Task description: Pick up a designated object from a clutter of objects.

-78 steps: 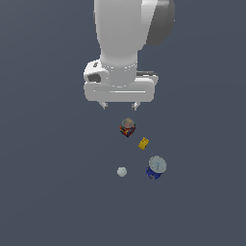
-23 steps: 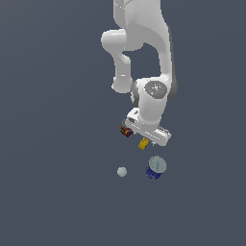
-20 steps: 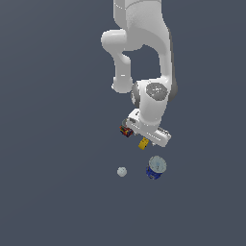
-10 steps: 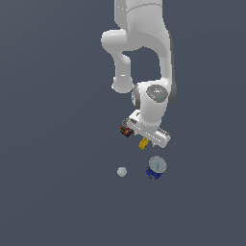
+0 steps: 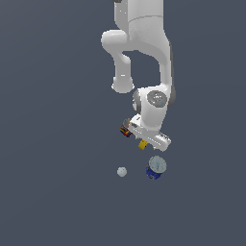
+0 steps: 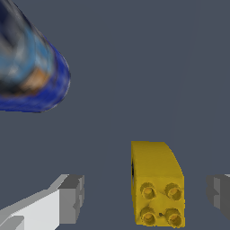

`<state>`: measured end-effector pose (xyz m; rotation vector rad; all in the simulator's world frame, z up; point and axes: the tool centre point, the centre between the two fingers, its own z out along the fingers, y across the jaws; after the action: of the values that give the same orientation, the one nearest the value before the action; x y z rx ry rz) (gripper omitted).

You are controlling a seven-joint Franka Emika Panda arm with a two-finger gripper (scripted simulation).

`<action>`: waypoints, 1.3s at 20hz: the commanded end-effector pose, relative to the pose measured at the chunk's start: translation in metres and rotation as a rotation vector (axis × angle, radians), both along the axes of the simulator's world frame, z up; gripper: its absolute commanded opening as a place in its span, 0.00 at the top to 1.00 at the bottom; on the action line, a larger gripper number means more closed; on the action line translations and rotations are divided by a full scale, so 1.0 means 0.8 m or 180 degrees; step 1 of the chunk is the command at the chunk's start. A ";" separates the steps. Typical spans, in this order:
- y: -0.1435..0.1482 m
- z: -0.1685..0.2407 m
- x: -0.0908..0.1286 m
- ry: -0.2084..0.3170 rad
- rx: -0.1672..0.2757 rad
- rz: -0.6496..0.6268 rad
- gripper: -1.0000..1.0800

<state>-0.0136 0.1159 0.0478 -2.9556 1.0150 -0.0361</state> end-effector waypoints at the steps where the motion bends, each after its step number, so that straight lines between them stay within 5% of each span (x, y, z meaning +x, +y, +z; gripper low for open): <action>1: -0.008 -0.027 -0.012 0.0087 -0.0025 -0.0022 0.04; 5: -0.008 -0.032 -0.011 0.0087 -0.0025 -0.0022 0.04; 6: -0.008 -0.032 -0.011 0.0087 -0.0025 -0.0022 1.00; 15: -0.008 -0.032 -0.011 0.0087 -0.0025 -0.0022 1.00; 16: 0.003 0.003 0.013 -0.0086 0.0035 -0.0008 1.00; 26: 0.002 0.031 0.006 -0.0075 0.0033 -0.0011 1.00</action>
<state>-0.0081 0.1174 0.0662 -2.9372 1.0140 -0.0648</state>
